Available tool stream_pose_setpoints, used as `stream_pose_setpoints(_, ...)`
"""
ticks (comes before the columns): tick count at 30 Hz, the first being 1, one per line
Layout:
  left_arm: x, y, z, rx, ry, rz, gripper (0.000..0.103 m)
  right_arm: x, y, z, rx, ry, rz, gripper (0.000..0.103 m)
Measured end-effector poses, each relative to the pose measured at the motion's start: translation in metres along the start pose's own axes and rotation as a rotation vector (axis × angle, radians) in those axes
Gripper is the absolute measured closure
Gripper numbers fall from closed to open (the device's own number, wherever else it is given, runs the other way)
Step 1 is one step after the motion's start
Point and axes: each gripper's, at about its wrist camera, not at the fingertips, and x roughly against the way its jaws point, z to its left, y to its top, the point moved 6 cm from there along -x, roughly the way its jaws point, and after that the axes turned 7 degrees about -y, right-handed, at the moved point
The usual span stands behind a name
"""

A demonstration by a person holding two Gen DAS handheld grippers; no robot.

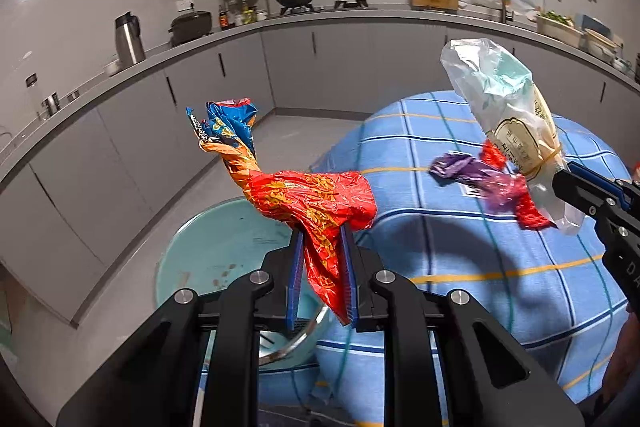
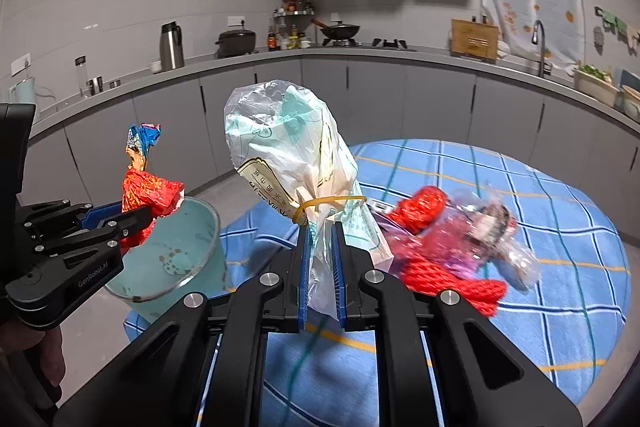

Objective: Collect trash
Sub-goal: 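Carry the clear bag and orange wrapper over the teal bin with both tools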

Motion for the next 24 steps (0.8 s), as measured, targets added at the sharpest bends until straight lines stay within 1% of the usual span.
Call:
stream_pose_setpoints(10, 0.003, -0.004, 0.037, 0.036, 0.059, 0.003, 0.085, -0.014, 0.018, 0.038, 0.040, 0.068, -0.009, 0.091)
stream_pose_setpoints(19, -0.001, -0.013, 0.068, 0.069, 0.111, 0.024, 0.085, -0.024, 0.026, 0.067, 0.065, 0.119, -0.011, 0.091)
stream_pose_setpoints(24, -0.007, -0.020, 0.085, 0.096, 0.134, 0.040, 0.085, -0.033, 0.027, 0.092, 0.095, 0.155, -0.003, 0.091)
